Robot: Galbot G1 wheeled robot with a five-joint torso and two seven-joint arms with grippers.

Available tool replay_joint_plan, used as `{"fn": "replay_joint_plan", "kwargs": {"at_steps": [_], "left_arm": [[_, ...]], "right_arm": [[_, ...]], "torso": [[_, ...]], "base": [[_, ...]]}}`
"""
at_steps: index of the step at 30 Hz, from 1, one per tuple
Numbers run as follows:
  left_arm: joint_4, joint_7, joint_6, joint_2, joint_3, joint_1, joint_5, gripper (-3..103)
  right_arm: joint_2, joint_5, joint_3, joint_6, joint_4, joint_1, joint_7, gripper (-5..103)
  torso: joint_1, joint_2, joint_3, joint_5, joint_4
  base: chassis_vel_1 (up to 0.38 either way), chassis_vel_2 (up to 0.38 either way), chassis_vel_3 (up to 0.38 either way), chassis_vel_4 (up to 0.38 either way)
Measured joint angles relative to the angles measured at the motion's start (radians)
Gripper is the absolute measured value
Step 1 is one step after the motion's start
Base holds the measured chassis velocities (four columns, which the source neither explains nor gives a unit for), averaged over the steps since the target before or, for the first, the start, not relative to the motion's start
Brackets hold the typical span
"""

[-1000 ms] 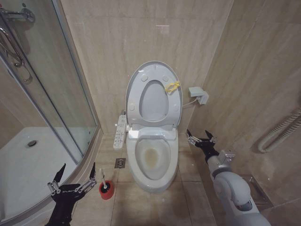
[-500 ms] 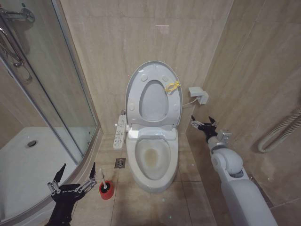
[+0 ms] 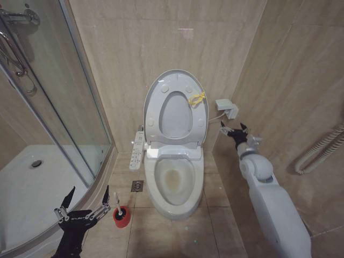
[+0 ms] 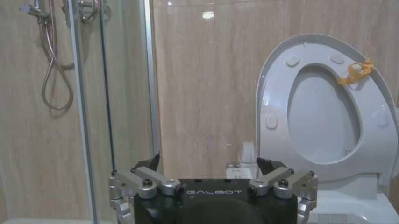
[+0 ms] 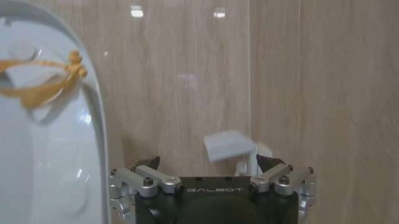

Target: Open the toilet lid, clean the toilet bowl with a toilet brush, close the toilet lid, and flush.

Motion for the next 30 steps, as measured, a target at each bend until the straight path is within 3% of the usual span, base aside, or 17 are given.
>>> {"fn": "replay_joint_plan", "kwargs": {"at_steps": [15,30], "left_arm": [[0.0,0.0,0.0,0.0,0.0,0.0,0.0,100],[0.0,0.0,0.0,0.0,0.0,0.0,0.0,100]], "right_arm": [[0.003,-0.074,-0.158,0.075,-0.311,0.33,-0.007,100],[0.029,-0.089,-0.173,0.086,-0.381,0.414,-0.004,100]], "torso": [[0.0,0.0,0.0,-0.0002,0.0002],[0.0,0.0,0.0,-0.0001,-0.0002]], "base": [[0.0,0.0,0.0,0.0],[0.0,0.0,0.0,0.0]]}}
